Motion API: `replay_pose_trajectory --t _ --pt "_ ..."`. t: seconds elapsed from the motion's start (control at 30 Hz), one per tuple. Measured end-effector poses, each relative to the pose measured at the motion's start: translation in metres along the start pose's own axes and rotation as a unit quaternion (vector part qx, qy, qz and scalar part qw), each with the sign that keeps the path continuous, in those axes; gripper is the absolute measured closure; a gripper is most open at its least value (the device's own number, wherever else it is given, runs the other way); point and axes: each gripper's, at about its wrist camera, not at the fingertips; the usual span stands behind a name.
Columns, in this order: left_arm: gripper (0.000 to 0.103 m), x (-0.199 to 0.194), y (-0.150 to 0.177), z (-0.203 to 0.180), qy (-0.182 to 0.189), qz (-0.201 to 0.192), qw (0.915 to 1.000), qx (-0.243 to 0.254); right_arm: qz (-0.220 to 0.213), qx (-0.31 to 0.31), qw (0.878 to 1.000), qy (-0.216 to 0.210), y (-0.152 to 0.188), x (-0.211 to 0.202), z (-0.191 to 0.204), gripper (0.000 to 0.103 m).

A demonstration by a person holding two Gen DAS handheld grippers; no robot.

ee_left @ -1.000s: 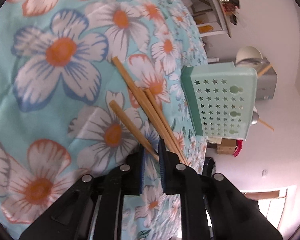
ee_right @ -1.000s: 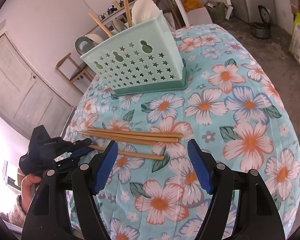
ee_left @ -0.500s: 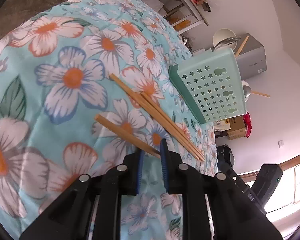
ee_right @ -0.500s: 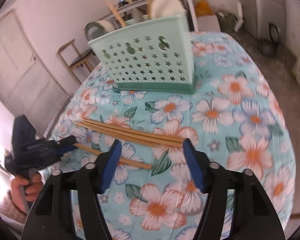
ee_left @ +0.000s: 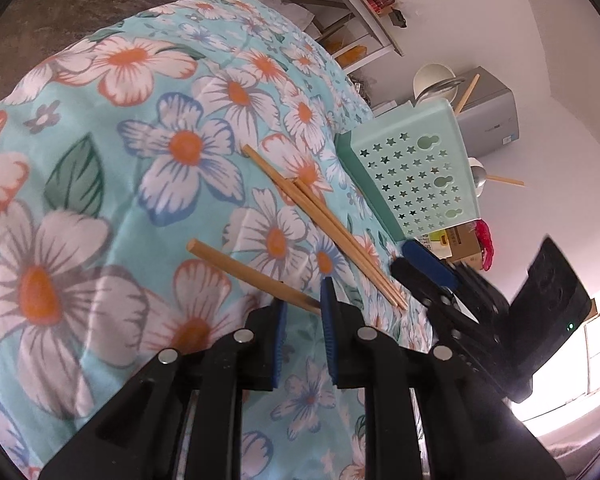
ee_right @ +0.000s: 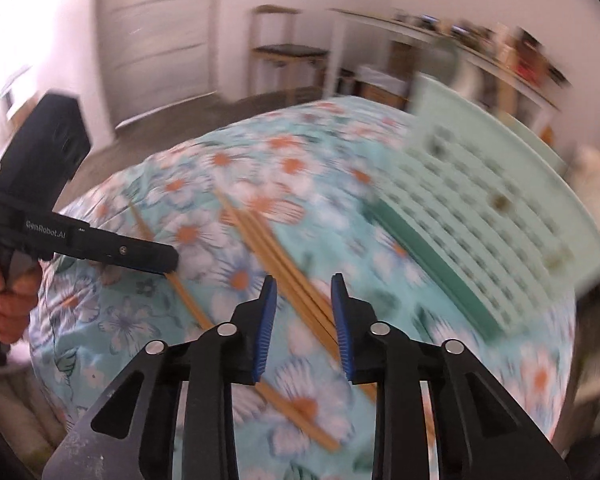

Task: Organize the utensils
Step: 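Close the right tool on a wooden chopstick while the left tool grasps another chopstick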

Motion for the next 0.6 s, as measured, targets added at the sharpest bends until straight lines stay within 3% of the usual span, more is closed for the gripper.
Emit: replay_pose_trajectory --t 0.17,0.4,0.53,0.6 --pt "0.087 -0.005 0.003 0.008 0.010 0.000 0.9999 -0.004 0.012 -0.071 0.997 -0.038 -0.011 0.025 0.015 0.079" --pt "0.087 -0.007 0.003 0.011 0.018 0.000 0.9998 -0.005 0.032 -0.118 0.992 -0.030 -0.009 0.043 0.020 0.079" --pt "0.087 -0.006 0.003 0.013 0.020 0.001 0.9998 -0.007 0.032 -0.122 0.992 -0.014 -0.010 0.048 0.018 0.094" --pt "0.087 -0.008 0.003 0.014 0.020 0.001 0.9998 -0.006 0.031 -0.113 0.993 -0.011 -0.011 0.049 0.015 0.095"
Point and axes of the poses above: each gripper's, at about its wrist camera, not at the fingertips, and x roughly the way its jaws point, z to its left, y to its underside, and after that the axes turned 12 degrees about -x, right-handed
